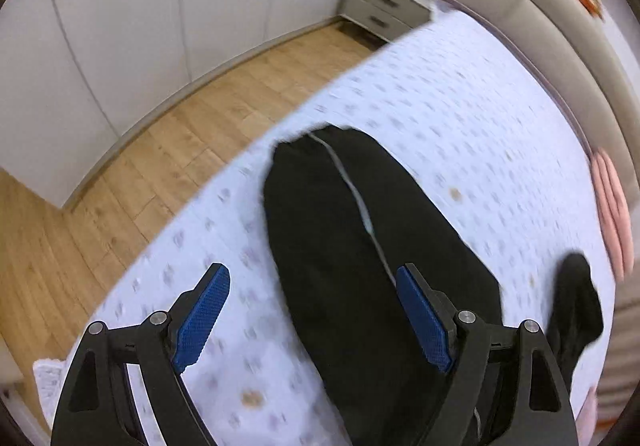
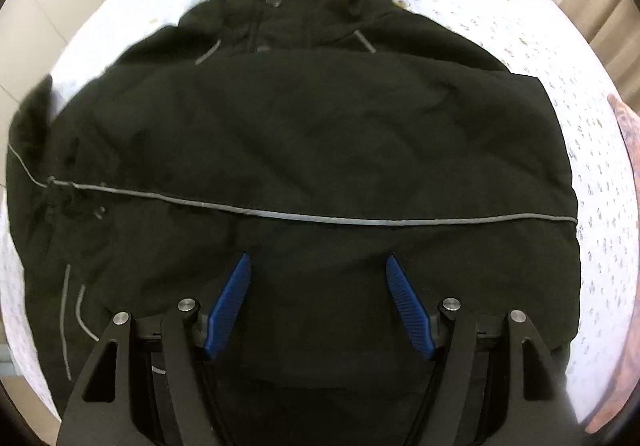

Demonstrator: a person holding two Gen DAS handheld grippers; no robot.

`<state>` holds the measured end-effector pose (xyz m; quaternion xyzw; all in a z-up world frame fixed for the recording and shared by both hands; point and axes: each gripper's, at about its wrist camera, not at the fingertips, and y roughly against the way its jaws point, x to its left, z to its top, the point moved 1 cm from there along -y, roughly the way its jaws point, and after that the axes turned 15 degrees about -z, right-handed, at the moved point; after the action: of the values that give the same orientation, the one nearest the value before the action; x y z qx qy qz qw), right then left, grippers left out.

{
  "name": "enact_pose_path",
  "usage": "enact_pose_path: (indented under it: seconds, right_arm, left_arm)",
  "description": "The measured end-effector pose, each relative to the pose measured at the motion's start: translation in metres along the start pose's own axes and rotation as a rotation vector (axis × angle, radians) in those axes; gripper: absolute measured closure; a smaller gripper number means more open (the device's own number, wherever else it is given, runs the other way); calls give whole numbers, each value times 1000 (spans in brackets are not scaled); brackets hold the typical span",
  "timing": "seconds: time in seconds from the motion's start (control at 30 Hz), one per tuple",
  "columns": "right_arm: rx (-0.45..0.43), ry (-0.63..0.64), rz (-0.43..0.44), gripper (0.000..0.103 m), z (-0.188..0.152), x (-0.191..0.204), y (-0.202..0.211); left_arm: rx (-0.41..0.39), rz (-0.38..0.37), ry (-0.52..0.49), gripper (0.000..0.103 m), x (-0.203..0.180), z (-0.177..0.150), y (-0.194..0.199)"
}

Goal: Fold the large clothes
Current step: 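Grasp the other sleeve cuff with the left gripper and lift it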

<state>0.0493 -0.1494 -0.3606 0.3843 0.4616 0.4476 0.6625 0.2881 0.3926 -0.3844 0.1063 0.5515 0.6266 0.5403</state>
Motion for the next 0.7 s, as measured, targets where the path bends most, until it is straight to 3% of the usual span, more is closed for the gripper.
enact_pose_path:
  seconds: [0.3,0.43,0.57,0.6,0.67,0.7]
  right_arm:
    - [34,7,-5,24,7,7,-18]
    - [36,1,-14,21,14,15,-26]
    - [35,-7,-31,18,19,38,-38]
    - [36,-8,-34,17,20,43,-40]
    - [36,-8,-38,17,25,54,-48]
    - [38,-10,-40,16,26,57,-50]
  left_arm:
    - [45,-37,113,17,54,38,-59]
    - [72,-98,125,17,58,40,-81]
    - [76,-94,92,17,52,42,-94]
    - [74,-81,73,21,48,42,-97]
    - [75,-111,41,57,40,41,-98]
    - [79,-116,11,65,33,41,-96]
